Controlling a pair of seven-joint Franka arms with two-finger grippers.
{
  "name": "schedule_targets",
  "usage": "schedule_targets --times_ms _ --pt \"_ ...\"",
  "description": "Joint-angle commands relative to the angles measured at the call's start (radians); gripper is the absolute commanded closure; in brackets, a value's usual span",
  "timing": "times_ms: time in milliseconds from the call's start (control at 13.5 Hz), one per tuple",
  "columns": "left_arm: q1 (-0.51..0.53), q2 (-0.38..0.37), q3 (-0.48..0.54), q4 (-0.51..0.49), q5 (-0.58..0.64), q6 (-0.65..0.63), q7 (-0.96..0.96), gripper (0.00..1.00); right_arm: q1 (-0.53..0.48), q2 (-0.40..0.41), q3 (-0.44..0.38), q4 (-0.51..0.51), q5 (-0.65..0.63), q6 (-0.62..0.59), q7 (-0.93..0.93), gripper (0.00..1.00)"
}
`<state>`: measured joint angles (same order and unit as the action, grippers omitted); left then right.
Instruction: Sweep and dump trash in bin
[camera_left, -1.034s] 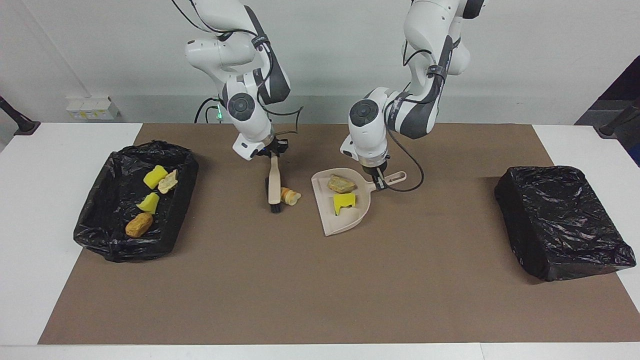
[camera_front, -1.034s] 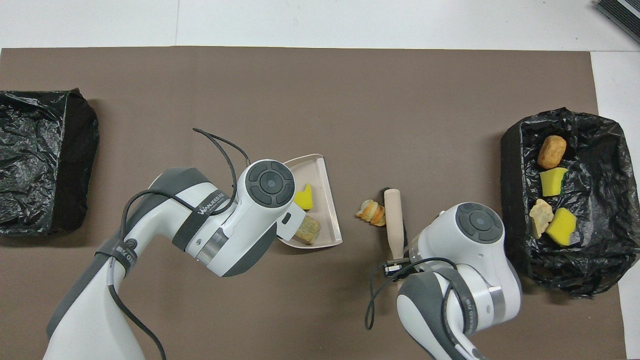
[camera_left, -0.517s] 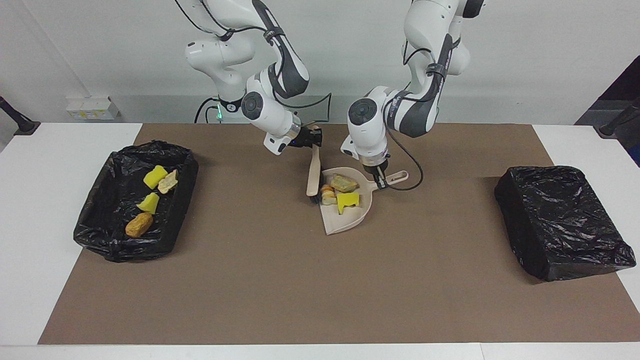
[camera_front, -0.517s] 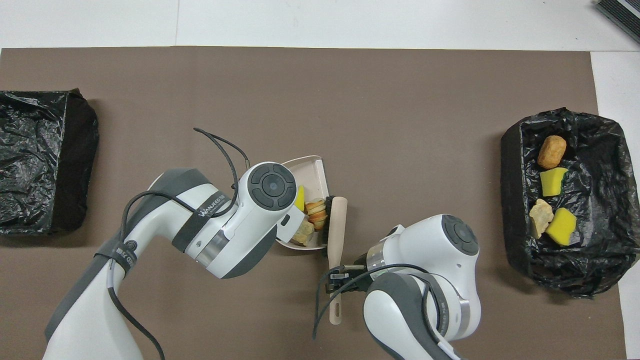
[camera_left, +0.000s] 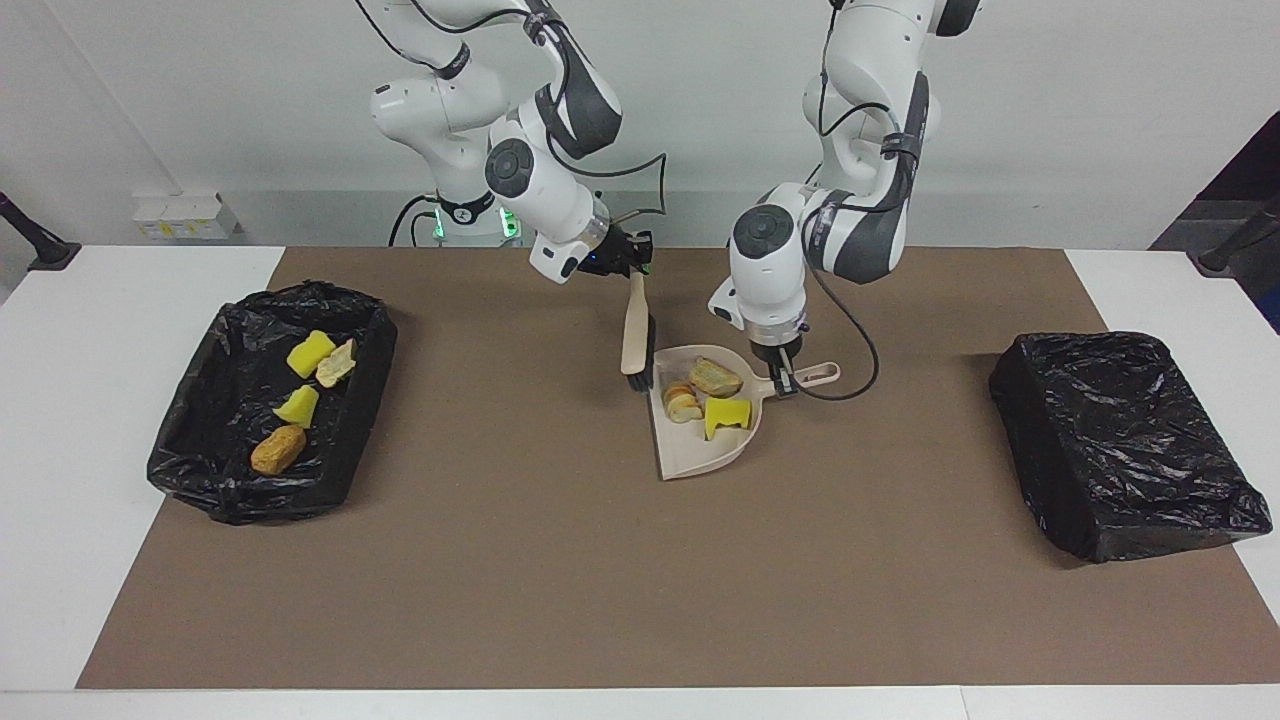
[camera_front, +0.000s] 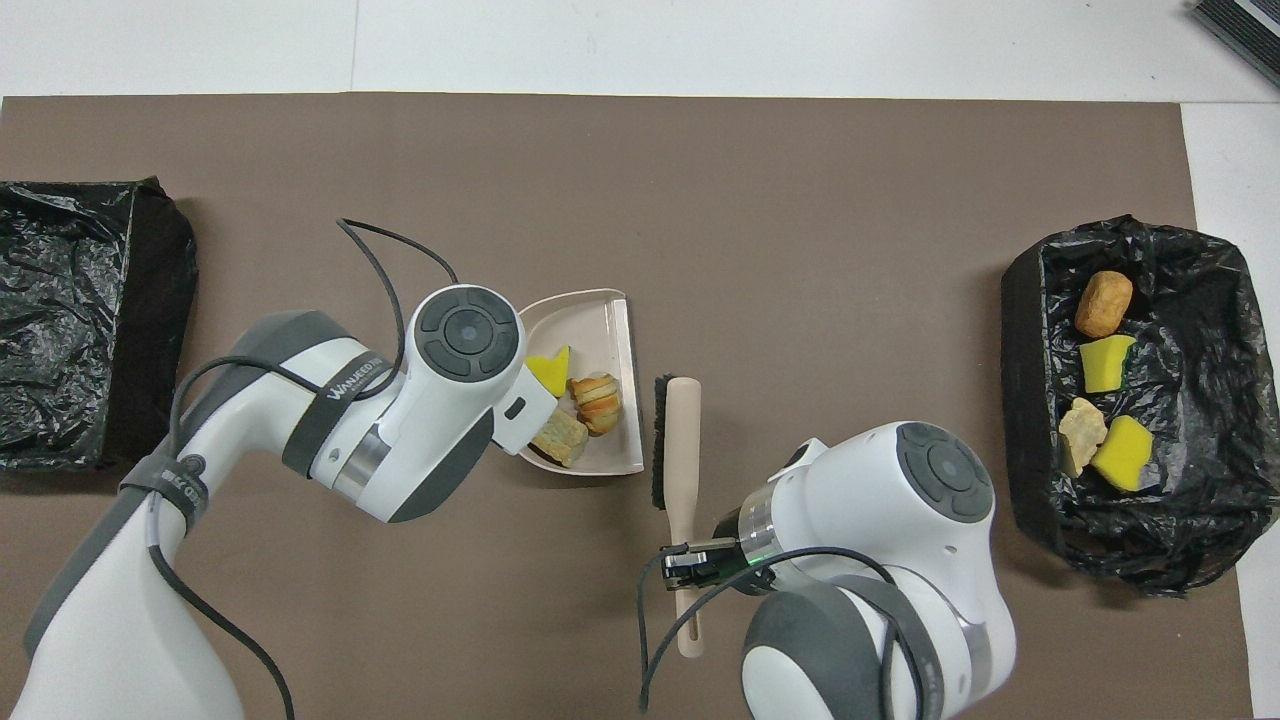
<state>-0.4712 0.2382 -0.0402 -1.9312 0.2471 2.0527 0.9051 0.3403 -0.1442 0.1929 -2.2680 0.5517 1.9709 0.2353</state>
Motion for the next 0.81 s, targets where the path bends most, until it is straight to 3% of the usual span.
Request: schedule_targets --times_ms 0,222,369,517,739 --pt "0.072 -0.046 -0.004 -0.008 -0.043 0.020 0.093 1.00 -0.050 -0.037 0.007 0.077 -0.166 -0.143 0.058 1.00" --pt "0.176 -0.094 0.005 0.009 -0.049 0.017 0.199 1.00 -0.049 -0.020 0.025 0.136 -0.220 -0.217 0.164 1.00" --pt "0.282 -0.105 0.006 0.033 -0.049 0.021 0.218 1.00 0.015 -0.002 0.027 0.130 -0.208 -0.219 0.254 1.00" --pt "0.392 -0.106 0.003 0.067 -0.065 0.018 0.239 1.00 0.073 0.050 0.033 0.134 -0.196 -0.189 0.338 1.00" --pt "0.540 -0.063 0.008 0.207 -0.106 0.009 0.452 1.00 0.167 0.124 0.033 0.134 -0.196 -0.096 0.383 1.00"
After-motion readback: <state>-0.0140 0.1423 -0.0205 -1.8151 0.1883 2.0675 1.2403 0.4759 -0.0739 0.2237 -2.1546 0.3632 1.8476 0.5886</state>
